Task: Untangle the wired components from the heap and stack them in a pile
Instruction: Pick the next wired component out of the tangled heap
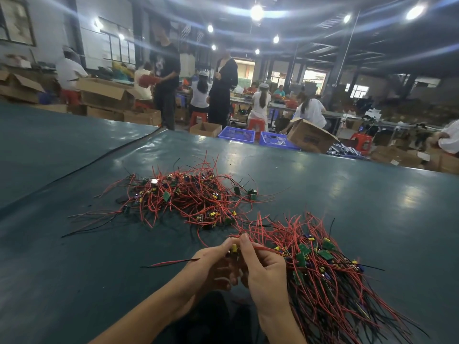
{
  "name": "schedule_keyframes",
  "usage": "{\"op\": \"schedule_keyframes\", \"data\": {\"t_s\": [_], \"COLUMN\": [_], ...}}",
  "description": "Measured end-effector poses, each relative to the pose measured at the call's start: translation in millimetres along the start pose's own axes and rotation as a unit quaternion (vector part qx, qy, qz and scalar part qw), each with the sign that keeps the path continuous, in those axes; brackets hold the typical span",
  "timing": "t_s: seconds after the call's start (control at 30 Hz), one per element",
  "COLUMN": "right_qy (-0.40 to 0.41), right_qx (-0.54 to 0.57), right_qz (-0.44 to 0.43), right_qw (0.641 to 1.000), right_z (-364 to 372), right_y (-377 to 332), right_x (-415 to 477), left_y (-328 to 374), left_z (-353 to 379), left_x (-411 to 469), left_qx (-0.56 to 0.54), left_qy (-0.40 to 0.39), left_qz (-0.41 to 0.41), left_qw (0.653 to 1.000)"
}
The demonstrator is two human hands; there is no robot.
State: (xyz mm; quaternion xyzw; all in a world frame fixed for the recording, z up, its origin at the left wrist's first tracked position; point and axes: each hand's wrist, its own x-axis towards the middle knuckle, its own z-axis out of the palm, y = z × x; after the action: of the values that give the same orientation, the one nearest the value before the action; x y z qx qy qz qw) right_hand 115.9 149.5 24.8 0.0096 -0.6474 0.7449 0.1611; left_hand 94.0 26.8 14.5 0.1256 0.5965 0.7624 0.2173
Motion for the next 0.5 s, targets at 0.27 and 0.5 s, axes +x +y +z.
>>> {"op": "schedule_keyframes", "data": {"t_s": [0.27,0.5], "right_qy": [0.024,0.016], "right_qx": [-0.027,-0.020], "right_qz": [0.019,0.040], "right_qw": [0.999,0.999], "right_z": [0.1,3.5], "right_y": [-2.9,-4.2], "right_x": [-1.3,-5.2], "left_y": [-0.3,0.2], "left_z": [-1.7,-2.1], "left_x": [-1.3,0.0], "left_qx": [-0.013,-0.007], "left_qy": [0.023,0.044], "left_qz": [0.020,0.022], "left_qw": [0.999,0.999]}}
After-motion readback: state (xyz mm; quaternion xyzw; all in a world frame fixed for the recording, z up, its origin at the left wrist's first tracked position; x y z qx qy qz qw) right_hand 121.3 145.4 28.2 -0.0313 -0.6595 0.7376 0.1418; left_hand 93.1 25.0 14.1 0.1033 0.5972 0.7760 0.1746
